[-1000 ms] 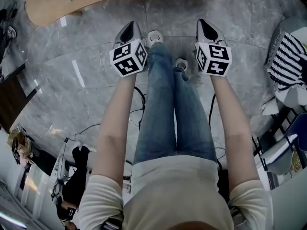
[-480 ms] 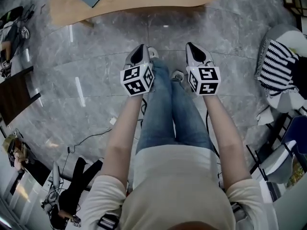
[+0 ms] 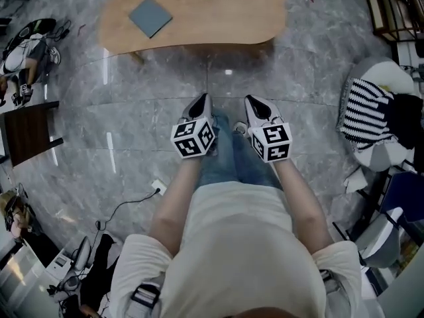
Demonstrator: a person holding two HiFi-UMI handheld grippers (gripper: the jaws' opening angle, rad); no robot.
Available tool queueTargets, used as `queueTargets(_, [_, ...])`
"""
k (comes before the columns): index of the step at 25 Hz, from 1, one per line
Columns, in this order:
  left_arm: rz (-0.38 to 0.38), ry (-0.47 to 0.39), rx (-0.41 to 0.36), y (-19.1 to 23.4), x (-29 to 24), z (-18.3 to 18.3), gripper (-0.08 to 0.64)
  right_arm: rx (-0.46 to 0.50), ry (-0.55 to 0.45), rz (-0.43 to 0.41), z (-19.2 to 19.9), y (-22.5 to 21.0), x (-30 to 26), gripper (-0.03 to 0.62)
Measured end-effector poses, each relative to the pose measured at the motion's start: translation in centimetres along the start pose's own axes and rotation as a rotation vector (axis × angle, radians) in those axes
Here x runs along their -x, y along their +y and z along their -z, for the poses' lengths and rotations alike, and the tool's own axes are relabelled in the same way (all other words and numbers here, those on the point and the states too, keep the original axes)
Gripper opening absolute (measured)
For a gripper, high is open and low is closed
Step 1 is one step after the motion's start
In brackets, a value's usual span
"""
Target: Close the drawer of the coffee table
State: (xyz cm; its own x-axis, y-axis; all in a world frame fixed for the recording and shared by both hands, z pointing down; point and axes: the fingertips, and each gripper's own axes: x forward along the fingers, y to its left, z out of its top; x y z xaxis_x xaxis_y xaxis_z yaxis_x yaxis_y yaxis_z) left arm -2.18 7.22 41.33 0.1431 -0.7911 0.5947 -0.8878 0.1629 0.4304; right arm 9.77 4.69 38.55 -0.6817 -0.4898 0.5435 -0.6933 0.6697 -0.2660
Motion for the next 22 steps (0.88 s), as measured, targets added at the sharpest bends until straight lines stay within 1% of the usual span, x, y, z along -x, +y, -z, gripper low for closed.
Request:
queueTargets(3, [0.02, -0.014, 0.015, -1.8, 2.5, -1.4, 0.002, 0.001, -0.011, -0.021, -2.0, 1.1, 2.0, 0.0])
queueTargets(7, [0.063, -0.005, -0.027, -5.0, 5.0, -2.5, 0.002, 0.005, -0.048, -0.034, -4.2, 1.5, 4.5, -0.001])
queueTargets(11, [0.106, 0.022, -0.053, -7.7, 7.0, -2.7, 0.002, 0.014, -0.081, -0.047, -6.2, 2.4, 6.9, -0.001])
queueTargets(13, [0.132, 0.021, -0.077, -9.1, 7.7, -3.7, 0.002, 0.024, -0.099, -0.06, -7.6, 2.9, 7.9, 0.0])
queueTargets(18, [0.194, -0.019, -0.138, -12.4, 8.5, -6.7, 0.002, 0.049, -0.155, -0.081, -10.8, 3.6, 9.9, -0.002])
queueTargets(22, [0.206, -0.061, -0.173, -13.2, 9.3, -8.6, 0.002, 0.035, -0.188, -0.086, -12.0, 4.1, 10.5, 0.0])
